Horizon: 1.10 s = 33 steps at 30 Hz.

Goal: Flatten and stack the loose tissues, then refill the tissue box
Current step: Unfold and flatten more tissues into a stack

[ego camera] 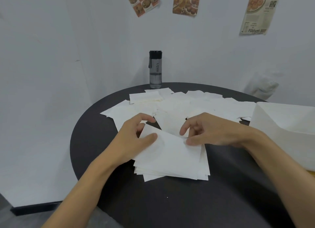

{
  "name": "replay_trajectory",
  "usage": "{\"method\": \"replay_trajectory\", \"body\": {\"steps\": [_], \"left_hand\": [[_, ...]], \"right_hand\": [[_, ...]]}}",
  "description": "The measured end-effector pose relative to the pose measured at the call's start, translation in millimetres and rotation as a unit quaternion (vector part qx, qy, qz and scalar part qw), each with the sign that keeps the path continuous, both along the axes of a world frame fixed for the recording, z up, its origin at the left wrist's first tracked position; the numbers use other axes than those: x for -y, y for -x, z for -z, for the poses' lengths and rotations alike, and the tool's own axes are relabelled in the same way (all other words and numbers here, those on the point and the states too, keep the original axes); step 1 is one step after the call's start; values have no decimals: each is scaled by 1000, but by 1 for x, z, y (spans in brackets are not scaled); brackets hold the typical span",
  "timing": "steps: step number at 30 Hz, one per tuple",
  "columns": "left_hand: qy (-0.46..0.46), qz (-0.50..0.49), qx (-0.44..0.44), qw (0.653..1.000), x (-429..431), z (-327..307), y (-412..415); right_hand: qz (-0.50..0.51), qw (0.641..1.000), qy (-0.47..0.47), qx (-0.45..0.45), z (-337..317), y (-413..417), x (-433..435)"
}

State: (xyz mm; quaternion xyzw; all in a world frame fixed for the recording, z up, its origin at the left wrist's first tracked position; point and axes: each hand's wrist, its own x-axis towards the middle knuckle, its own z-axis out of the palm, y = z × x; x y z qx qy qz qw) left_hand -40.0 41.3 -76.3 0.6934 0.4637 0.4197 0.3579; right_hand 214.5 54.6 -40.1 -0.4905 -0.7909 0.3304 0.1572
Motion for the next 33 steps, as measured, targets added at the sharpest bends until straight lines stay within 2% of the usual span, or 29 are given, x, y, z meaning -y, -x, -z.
{"method": "replay_trajectory", "body": {"steps": [4,9,14,18,22,27,30,33], "left_hand": [[-20,4,-96,995,3,12,6],[-46,7,-171,984,10,17,7],[-62,-4,-210,976,15,20,10],[-74,-28,-210,974,19,21,12],[-82,-55,-215,972,23,20,13],[-69,-83,-196,975,24,21,17],[-60,-110,-143,982,24,19,15],[-34,-170,-20,985,23,12,13]], "right_hand": [[6,996,-50,77,2,0,-3],[-19,985,-25,172,3,1,2],[-28,983,4,180,-1,7,8],[-25,984,24,176,-1,12,11],[-45,990,18,133,2,18,12],[-23,998,31,56,5,25,15],[-7,999,41,9,6,26,15],[15,996,42,-73,7,28,12]]}}
